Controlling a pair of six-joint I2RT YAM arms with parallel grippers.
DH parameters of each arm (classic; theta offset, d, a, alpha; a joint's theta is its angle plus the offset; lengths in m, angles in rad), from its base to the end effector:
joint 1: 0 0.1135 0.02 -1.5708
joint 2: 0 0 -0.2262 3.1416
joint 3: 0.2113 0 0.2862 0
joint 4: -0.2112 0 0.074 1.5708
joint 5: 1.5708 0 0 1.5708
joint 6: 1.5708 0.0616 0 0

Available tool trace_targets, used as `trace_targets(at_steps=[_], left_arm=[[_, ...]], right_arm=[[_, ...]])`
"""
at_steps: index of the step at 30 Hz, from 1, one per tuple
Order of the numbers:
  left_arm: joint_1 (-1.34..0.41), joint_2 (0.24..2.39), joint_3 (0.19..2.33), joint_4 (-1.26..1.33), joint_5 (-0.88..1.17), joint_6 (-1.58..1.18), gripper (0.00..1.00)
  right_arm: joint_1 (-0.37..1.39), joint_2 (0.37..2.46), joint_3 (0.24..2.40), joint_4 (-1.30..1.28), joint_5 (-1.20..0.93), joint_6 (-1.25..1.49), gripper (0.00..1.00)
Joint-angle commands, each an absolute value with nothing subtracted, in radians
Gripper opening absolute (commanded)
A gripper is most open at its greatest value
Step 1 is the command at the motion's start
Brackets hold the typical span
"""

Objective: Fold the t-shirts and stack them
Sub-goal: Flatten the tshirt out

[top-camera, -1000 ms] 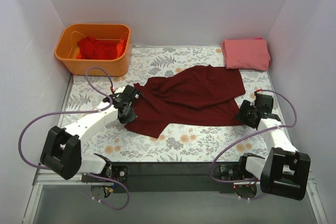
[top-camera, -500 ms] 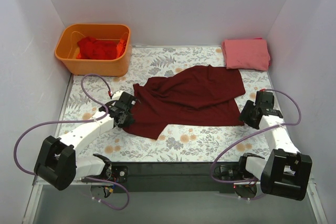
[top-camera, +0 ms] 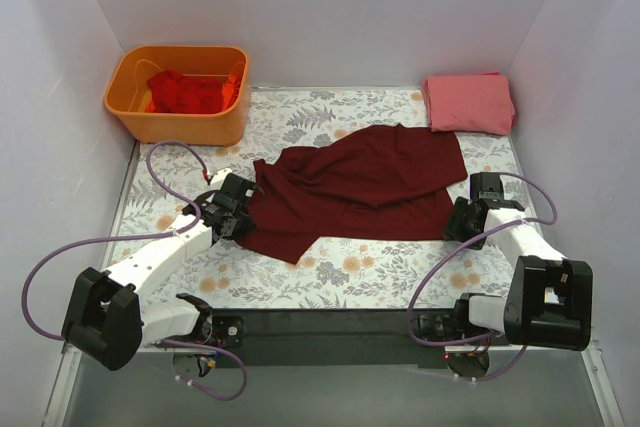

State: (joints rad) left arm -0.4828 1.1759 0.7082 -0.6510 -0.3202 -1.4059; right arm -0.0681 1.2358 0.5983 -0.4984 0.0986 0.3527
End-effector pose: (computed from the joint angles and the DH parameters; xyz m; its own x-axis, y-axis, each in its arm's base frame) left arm 0.2461 -0.1071 0.1306 -0.4453 -0.8237 -0.3510 -0.7335 0.5604 -0.3845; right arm 0.2622 -0.0240 0.0861 -0.8114 0.3999 -0.4263 0.4149 0.9077 0.0618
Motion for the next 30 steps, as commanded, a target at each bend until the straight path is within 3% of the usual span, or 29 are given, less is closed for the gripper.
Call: trace_targets(at_steps=[1, 8, 18, 30], left_arm=[[-0.471, 1.147, 0.703, -0.632, -0.31, -1.391, 0.0], [-0.466, 1.134, 0.695, -0.629, -0.31, -1.387, 0.0], [-0.466, 1.137, 0.693, -0.627, -0.313, -1.385, 0.0], [-0.465, 1.138, 0.693, -0.627, -0.314, -1.384, 0.0]], right_arm=[[-0.035, 1.261, 0.632, -0.508, 0.147, 0.383, 0.56], [-0.034, 1.259, 0.664, -0.531, 0.264, 0.393, 0.55], [-0.034, 1.232, 0.756, -0.529, 0.219, 0.391, 0.56], [-0.038, 1.327, 0.7, -0.494, 0.236, 0.39, 0.55]])
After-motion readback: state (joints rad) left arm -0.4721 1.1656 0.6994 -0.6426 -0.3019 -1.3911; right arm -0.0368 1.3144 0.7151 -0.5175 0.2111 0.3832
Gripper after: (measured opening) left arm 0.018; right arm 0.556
